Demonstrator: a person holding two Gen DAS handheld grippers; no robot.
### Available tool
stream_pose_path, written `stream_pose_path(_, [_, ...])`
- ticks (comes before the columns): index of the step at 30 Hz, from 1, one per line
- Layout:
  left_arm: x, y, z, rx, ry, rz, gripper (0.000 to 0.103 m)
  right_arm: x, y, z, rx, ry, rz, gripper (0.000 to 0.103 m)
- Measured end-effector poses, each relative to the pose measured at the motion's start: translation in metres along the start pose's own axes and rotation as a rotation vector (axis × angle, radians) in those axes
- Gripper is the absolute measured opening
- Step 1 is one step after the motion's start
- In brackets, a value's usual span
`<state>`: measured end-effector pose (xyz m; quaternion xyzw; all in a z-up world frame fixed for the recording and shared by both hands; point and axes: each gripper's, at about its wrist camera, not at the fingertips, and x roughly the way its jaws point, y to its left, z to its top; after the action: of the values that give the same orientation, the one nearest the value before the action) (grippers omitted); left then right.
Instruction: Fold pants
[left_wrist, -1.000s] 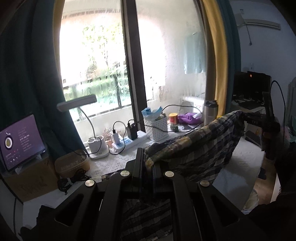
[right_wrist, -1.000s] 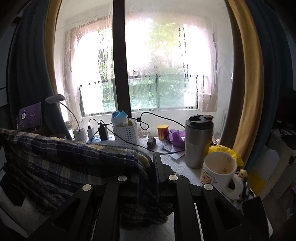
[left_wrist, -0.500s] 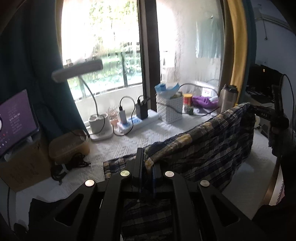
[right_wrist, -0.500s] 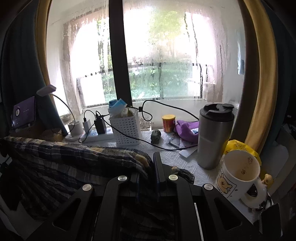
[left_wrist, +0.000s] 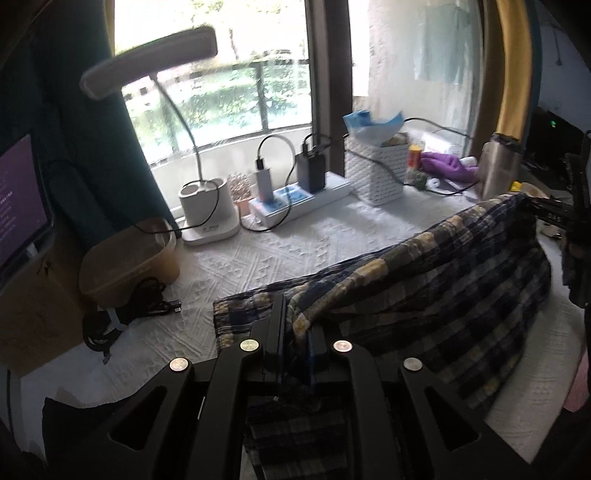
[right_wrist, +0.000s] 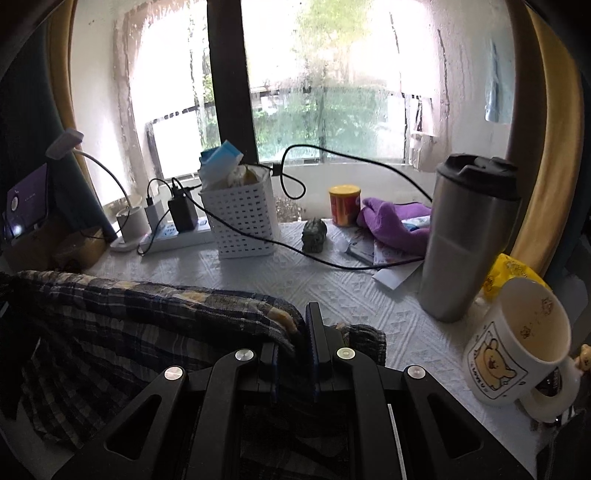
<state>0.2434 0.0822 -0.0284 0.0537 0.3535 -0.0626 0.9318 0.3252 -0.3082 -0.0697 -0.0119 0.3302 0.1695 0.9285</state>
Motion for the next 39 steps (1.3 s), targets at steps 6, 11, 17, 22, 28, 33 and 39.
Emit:
stream_pose_path(6, [0.029,0.017,-0.001,-0.01,0.047,0.003,0.011,0.03,0.008,0.003,-0.007,0.06,-0.014,0.013])
stream_pose_path(11, [0.049,0.031,-0.002,-0.017,0.071,0.008,0.016,0.049,0.013,0.006,0.0,0.085,-0.026,0.013])
stream_pose_path(17, [0.072,0.052,-0.006,-0.054,0.098,0.069,0.026,0.065,0.013,0.005,0.012,0.12,-0.071,0.013])
stream_pose_path(22, [0.085,0.079,-0.014,-0.127,0.132,0.115,0.026,0.075,0.019,0.005,-0.008,0.144,-0.105,0.013])
stream_pose_path(28, [0.072,0.079,-0.025,-0.162,0.16,0.069,0.026,0.068,0.022,0.005,-0.017,0.132,-0.122,0.017])
stream_pose_path(33, [0.05,0.067,-0.041,-0.188,0.165,0.025,0.027,0.054,0.021,0.004,-0.008,0.117,-0.129,0.032])
stream_pose_path(39, [0.022,0.057,-0.057,-0.21,0.151,0.017,0.039,0.025,0.017,0.004,0.023,0.06,-0.167,0.091])
